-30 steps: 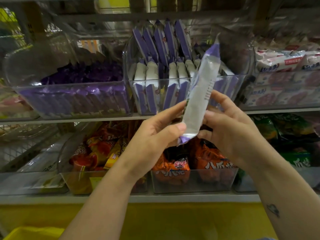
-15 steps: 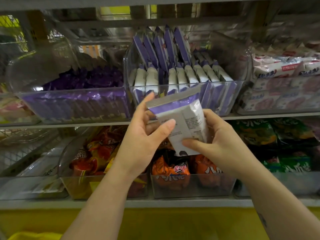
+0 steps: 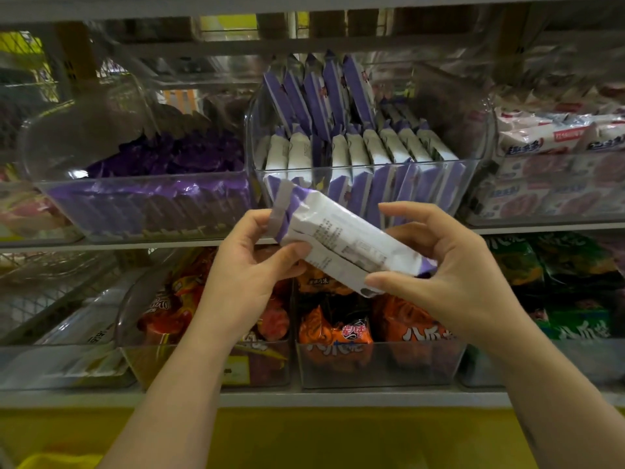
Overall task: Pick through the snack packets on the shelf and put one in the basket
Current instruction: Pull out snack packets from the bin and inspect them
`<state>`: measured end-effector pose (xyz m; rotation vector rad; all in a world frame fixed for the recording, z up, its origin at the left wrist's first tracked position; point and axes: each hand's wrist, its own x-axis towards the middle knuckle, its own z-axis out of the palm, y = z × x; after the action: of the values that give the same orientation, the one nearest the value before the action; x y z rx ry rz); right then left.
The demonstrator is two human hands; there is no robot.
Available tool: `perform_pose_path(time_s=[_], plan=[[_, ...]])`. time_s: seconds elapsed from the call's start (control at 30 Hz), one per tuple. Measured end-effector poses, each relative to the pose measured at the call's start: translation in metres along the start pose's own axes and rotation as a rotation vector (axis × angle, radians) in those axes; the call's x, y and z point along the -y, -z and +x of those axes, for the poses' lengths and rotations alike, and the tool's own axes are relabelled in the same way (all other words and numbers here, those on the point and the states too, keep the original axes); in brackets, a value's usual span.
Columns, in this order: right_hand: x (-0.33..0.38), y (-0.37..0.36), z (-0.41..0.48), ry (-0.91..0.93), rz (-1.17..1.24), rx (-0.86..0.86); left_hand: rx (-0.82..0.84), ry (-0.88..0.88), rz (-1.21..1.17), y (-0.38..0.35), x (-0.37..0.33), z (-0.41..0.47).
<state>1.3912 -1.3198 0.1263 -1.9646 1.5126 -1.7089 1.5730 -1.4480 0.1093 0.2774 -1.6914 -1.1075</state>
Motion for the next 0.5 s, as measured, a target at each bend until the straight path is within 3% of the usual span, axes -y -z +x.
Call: perform_pose_path(time_s=[0.13,0.37,0.5], plan=[[-0.002,0.004,0.001,-0.041,0.301,0.035,-0.069,0.020,-0.105,0.008,0.005,0.002],[-0.002,0.003,0.001,-0.082,0.338,-0.005,-0.166,0.024,-0.079,0.002,0.006,0.001],[-0.003,0.005,0.002,-0.144,0.279,0.072,-0.192,-0.021,0.075,-0.008,-0.001,-0.001]])
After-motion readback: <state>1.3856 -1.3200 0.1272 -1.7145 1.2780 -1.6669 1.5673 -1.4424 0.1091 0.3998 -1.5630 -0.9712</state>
